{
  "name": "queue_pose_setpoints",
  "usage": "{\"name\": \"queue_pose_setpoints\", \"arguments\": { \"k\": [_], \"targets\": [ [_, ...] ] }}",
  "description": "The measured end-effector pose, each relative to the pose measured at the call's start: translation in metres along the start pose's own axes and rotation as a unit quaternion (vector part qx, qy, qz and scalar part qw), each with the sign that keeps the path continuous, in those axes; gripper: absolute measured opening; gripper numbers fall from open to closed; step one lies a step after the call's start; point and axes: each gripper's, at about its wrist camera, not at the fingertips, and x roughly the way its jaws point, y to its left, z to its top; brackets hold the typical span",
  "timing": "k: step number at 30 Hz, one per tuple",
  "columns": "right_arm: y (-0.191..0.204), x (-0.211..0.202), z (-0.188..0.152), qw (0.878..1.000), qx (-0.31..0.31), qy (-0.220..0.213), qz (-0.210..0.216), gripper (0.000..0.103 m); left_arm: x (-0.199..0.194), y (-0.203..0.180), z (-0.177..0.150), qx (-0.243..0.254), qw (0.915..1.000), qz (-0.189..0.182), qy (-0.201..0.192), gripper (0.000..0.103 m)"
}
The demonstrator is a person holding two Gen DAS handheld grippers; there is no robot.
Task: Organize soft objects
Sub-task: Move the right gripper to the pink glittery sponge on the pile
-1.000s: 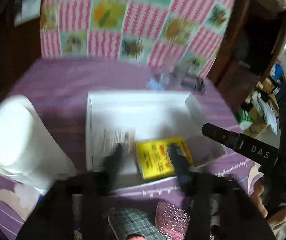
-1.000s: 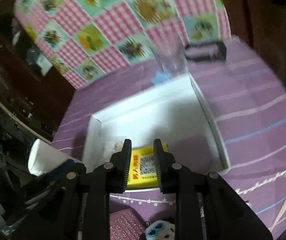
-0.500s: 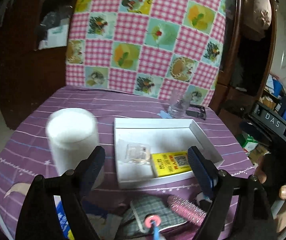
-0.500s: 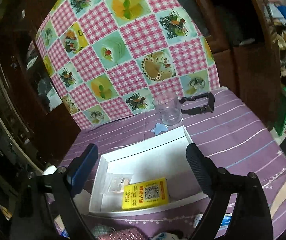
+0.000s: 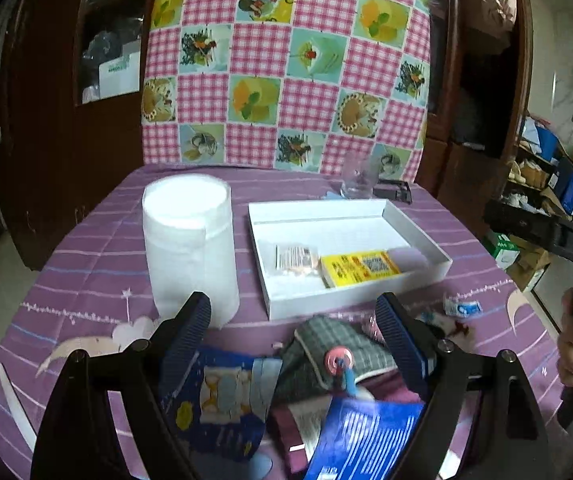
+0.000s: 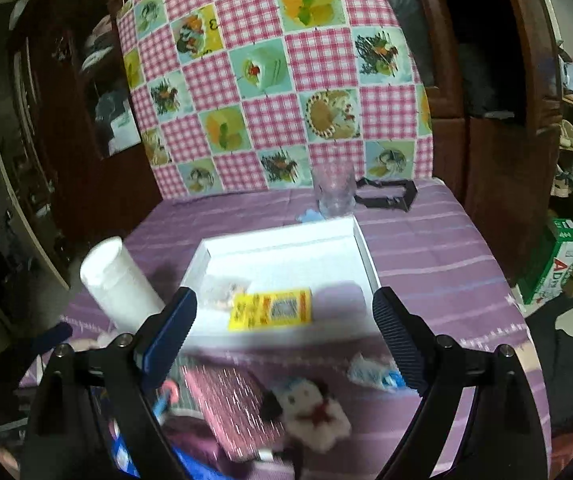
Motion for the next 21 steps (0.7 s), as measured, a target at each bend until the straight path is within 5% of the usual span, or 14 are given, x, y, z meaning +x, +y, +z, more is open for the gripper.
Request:
{"name": "queue_pose_setpoints", "arguments": {
  "k": [5,10,17,21],
  "targets": [
    [-0.016,-0.016,-0.031,1.0,0.026,-0.01,0.0,0.089,0.004,0.001,-0.02,0.002,0.9999,-0.007,0.015,0.085],
    [-0.026,-0.013,-0.056,0.998,0.053,-0.003,0.041,0.075,0.011,0.007,-0.04,-0.015,0.9992,-0.028,0.026,0.084],
    [-0.029,0.014,-0.072,0.989,0.086,0.088,0.083,0.053,0.014,0.021,-0.047,-0.044,0.9967,-0.043,0.053,0.083],
    [-0.026,0.016,-0.078,0.989,0.082,0.099,0.078,0.051,0.018,0.027,-0.047,-0.057,0.9943,-0.049,0.076,0.081]
  ]
}}
